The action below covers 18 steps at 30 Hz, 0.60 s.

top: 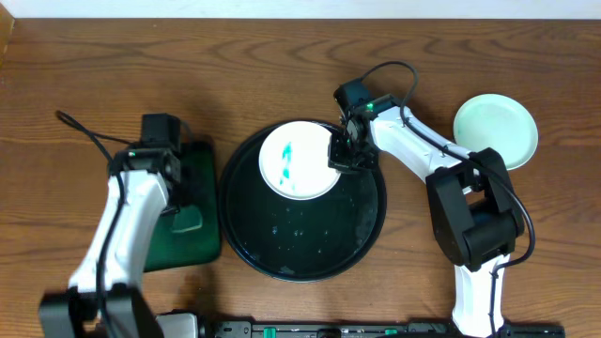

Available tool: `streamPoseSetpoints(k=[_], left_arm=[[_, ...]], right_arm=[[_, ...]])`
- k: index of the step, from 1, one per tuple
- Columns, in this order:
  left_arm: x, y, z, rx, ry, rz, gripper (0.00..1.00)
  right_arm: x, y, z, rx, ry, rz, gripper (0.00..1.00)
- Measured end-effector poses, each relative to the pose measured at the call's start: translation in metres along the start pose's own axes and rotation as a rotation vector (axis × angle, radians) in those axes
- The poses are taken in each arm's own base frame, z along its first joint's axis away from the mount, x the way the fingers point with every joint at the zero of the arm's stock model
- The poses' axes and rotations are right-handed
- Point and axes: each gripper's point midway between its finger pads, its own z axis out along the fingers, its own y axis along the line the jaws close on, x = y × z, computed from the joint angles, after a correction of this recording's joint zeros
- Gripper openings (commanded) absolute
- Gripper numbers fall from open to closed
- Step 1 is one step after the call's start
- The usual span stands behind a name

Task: Clean dirty plates on tray and stack at the side
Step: 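Grip the plate rim with right gripper and scrub with left sponge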

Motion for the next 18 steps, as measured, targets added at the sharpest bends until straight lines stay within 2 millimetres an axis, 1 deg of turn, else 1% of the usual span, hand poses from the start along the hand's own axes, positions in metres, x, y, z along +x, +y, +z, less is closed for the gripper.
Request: streamPoseSetpoints(k=[3, 6, 7, 14, 18], left_arm=[[0.007, 0.008, 0.031, -0.028, 0.111, -0.029, 0.08], [0.018, 0.008, 0.056, -0.043, 0.199, -0.027, 0.07], [0.022, 0.008, 0.061, -0.047, 0.219, -0.025, 0.07], [0.019, 0.0, 0.064, -0.003, 0.221, -0.01, 0.07], [0.017, -0.005, 0.059, 0.043, 0.213, -0.006, 0.07]], right_arm=[[0.006, -0.004, -0.001, 0.029, 0.013, -0.012, 0.01], [0.011, -0.006, -0.003, 0.058, 0.014, -0.032, 0.01], [0.012, -0.007, -0.003, 0.064, 0.015, -0.038, 0.01], [0.021, -0.009, -0.006, 0.102, 0.019, -0.111, 0.01], [0.022, -0.011, -0.006, 0.11, 0.021, -0.15, 0.01]])
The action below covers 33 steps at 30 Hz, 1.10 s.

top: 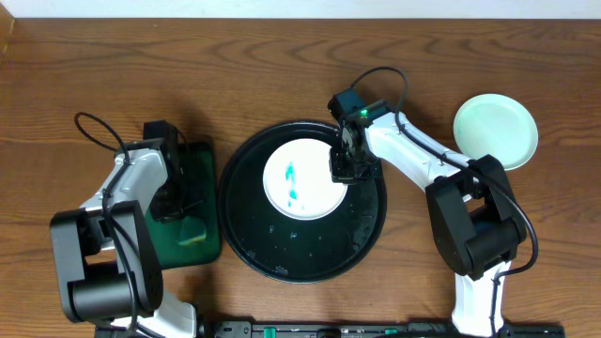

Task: Clean dirty plates on tray and stack at the side
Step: 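Grip the plate rim with right gripper and scrub with left sponge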

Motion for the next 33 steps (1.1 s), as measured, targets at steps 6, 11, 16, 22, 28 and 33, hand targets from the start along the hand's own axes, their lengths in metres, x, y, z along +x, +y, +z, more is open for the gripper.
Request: streamPoseSetpoints(k=[6, 11, 16, 22, 28, 33], left_arm=[[-0.006, -0.019, -0.038, 0.126, -0.117, 0.018, 0.07], [0.0, -0.048, -0.077, 0.323, -0.19, 0.084, 0.08], [0.015, -0.084, -0.095, 0.559, -0.136, 0.136, 0.07], [0.028, -0.124, -0.128, 0.853, -0.097, 0.209, 0.07], [0.044, -0.151, -0.151, 1.018, -0.06, 0.293, 0.08], [0.051, -0.164, -0.131, 0.954, -0.009, 0.317, 0.07]], right_arm=[[-0.001, -0.001, -0.001, 0.004, -0.005, -0.047, 0.01], [-0.001, 0.0, -0.002, 0.003, -0.009, -0.108, 0.01], [-0.004, 0.009, -0.003, -0.046, -0.021, -0.159, 0.01], [0.003, 0.027, -0.005, -0.153, 0.015, -0.149, 0.01], [0.005, 0.032, -0.006, -0.185, 0.031, -0.117, 0.01], [0.006, 0.034, -0.006, -0.193, 0.036, -0.104, 0.01]])
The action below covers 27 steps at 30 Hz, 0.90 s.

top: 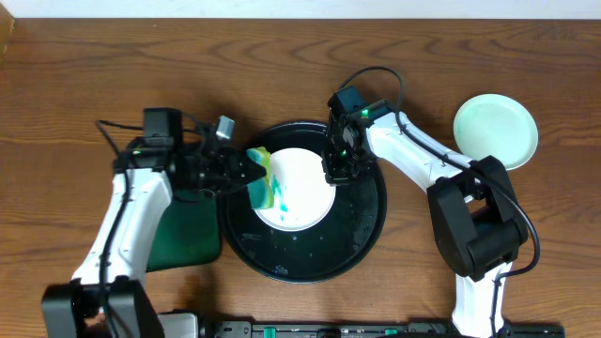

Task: Clean dirty plates on tray and stack at the side
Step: 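Grip the plate rim with right gripper and scrub with left sponge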

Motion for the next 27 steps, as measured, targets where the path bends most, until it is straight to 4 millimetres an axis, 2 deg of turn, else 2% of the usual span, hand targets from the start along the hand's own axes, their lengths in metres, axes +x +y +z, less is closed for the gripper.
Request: streamPoseSetpoints(k=[4, 12, 15, 19, 27], left_arm=[[-0.003, 0.015, 0.031, -0.05, 0.048, 0.026, 0.08], [-0.004, 0.046, 0.11, -0.089, 0.139, 0.037, 0.07], [-0.002, 0.054, 0.129, -0.085, 0.156, 0.02, 0.07], [-0.001, 0.059, 0.133, -0.098, 0.169, -0.026, 0.07], [-0.001, 0.074, 0.12, -0.291, 0.168, -0.063, 0.07]], right_arm=[[0.001, 0.001, 0.0, -0.004, 0.003, 0.003, 0.01], [0.003, 0.002, 0.0, -0.015, 0.014, 0.016, 0.01], [0.005, -0.002, 0.002, 0.002, 0.019, 0.029, 0.01], [0.006, -0.003, 0.002, 0.005, 0.021, 0.037, 0.01], [0.008, 0.002, 0.002, -0.019, 0.032, 0.049, 0.01]])
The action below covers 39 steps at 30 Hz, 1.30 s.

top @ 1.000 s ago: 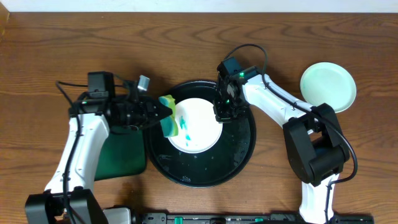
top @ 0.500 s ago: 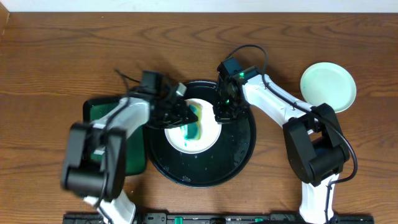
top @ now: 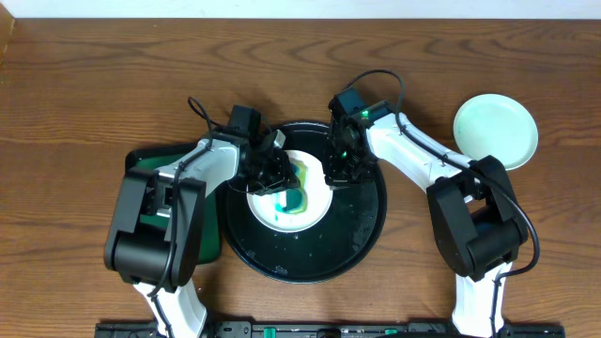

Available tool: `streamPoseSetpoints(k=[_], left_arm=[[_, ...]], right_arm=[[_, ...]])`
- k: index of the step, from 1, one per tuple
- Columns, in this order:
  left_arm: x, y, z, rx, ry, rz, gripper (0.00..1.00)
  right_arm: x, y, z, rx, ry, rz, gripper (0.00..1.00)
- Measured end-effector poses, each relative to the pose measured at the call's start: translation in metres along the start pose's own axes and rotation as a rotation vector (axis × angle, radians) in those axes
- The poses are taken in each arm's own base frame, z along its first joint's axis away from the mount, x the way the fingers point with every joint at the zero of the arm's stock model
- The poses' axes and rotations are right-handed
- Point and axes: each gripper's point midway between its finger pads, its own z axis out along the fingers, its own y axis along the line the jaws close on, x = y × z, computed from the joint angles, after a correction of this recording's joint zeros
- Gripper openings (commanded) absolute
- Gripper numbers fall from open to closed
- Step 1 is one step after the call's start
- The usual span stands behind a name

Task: Clean dirty plates on tray and stack at the side
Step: 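Grip the plate rim with right gripper and scrub with left sponge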

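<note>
A white plate [top: 302, 214] smeared with blue-green marks lies in the round black tray [top: 355, 235]. My left gripper [top: 280, 180] is over the plate's left half, shut on a yellow-green sponge [top: 289, 195] pressed to the plate. My right gripper [top: 336, 174] is at the plate's right rim and looks shut on it, though the fingers are partly hidden. A pale green plate [top: 496, 130] rests on the table at the far right.
A dark green mat [top: 205, 235] lies on the table left of the tray, partly under my left arm. Water drops speckle the tray's front part. Wooden table [top: 94, 75] all around.
My left gripper has moved right with the sponge, from the plate's left edge to over its left half. The smear now looks spread. The right gripper has stayed at the plate's right rim.
First my left gripper was over the green mat and the right one held the dirty plate at the tray's back. Then the plate sat lower in the tray. Later the left gripper carried a sponge to the plate's edge, and now it presses on the plate.
</note>
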Motion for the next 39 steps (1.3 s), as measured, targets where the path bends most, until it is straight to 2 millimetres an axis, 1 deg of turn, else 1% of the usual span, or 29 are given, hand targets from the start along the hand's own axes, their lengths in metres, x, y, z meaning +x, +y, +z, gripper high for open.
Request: streamPoseSetpoints(k=[7, 12, 18, 21, 25, 28, 31, 35, 39], left_arm=[[-0.005, 0.029, -0.018, -0.229, -0.074, -0.03, 0.07], [-0.008, 0.053, -0.037, -0.399, -0.139, -0.072, 0.07], [-0.005, 0.065, -0.047, -0.52, -0.169, -0.087, 0.07], [-0.001, 0.067, -0.049, -0.534, -0.157, -0.084, 0.07], [0.002, 0.062, -0.046, -0.47, -0.115, -0.053, 0.07], [0.008, 0.054, -0.04, -0.385, -0.065, -0.029, 0.07], [0.021, 0.037, -0.029, -0.288, 0.002, 0.018, 0.07], [0.04, 0.008, -0.008, -0.149, 0.089, 0.105, 0.08], [0.048, -0.01, 0.004, -0.069, 0.12, 0.153, 0.07]], right_arm=[[0.001, 0.002, 0.0, -0.009, 0.006, 0.008, 0.01], [0.001, 0.001, 0.0, -0.009, 0.006, 0.011, 0.01], [0.001, 0.001, 0.0, -0.009, 0.007, 0.013, 0.01], [0.002, 0.003, 0.0, -0.015, 0.008, 0.013, 0.01], [0.002, 0.003, 0.0, -0.017, 0.009, 0.015, 0.01], [0.002, 0.003, 0.0, -0.017, 0.008, 0.016, 0.01], [0.002, 0.003, 0.0, -0.017, 0.008, 0.016, 0.01], [0.001, 0.003, 0.0, -0.017, 0.008, 0.016, 0.01], [0.002, 0.003, 0.0, -0.017, 0.009, 0.016, 0.01]])
